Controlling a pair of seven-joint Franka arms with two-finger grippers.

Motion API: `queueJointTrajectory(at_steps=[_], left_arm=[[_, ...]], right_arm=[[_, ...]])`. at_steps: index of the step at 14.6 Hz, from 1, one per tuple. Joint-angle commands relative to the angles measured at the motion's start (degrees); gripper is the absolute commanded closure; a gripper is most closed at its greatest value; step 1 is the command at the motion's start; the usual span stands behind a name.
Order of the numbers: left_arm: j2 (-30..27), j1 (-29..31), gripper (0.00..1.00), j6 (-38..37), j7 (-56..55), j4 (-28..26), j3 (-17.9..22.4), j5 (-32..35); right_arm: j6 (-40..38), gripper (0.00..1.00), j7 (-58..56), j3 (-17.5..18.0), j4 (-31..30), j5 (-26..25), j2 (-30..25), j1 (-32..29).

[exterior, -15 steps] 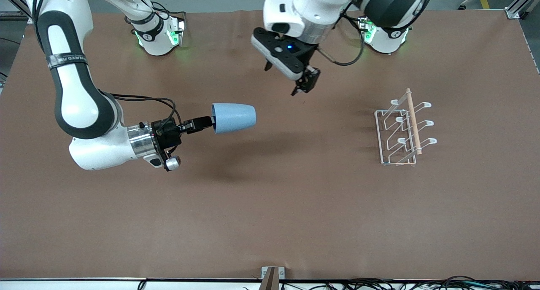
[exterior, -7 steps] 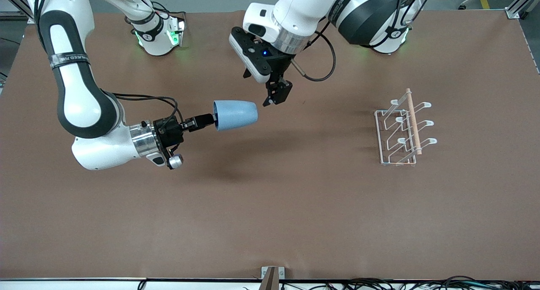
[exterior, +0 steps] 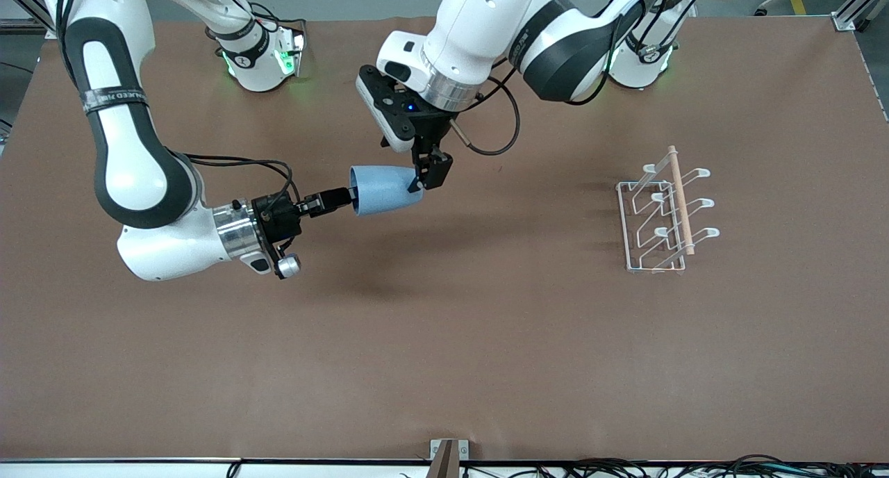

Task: Hang cup on cup holder
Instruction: 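Grasp the cup body with the left gripper beside the right gripper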

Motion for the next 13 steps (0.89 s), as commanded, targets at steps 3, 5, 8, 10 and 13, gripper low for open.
queueJointTrajectory(at_steps=[3, 5, 8, 10, 13], left_arm=[[2.9, -0.3, 0.0, 3.2, 4.5, 1.8, 0.3, 1.1], [3.2, -0.3, 0.0, 4.3, 7.0, 1.7, 0.3, 1.1], [4.5, -0.3, 0.02, 5.0, 9.5, 1.7, 0.4, 1.1], [5.2, -0.3, 0.04, 5.8, 10.3, 1.7, 0.5, 1.1], [5.4, -0.3, 0.08, 5.8, 10.4, 1.7, 0.5, 1.1]], right_arm=[[-0.7, 0.97, 1.0, -0.1, 0.2, -0.3, -0.2, 0.2], [-0.8, 0.97, 1.0, -0.1, 0.2, -0.8, -0.2, 0.2], [-0.8, 0.97, 1.1, -0.1, 0.2, -1.6, -0.2, 0.1], [-0.7, 0.97, 1.1, -0.1, 0.2, -1.6, -0.3, 0.2], [-0.8, 0.97, 1.1, -0.1, 0.1, -1.7, -0.3, 0.1]])
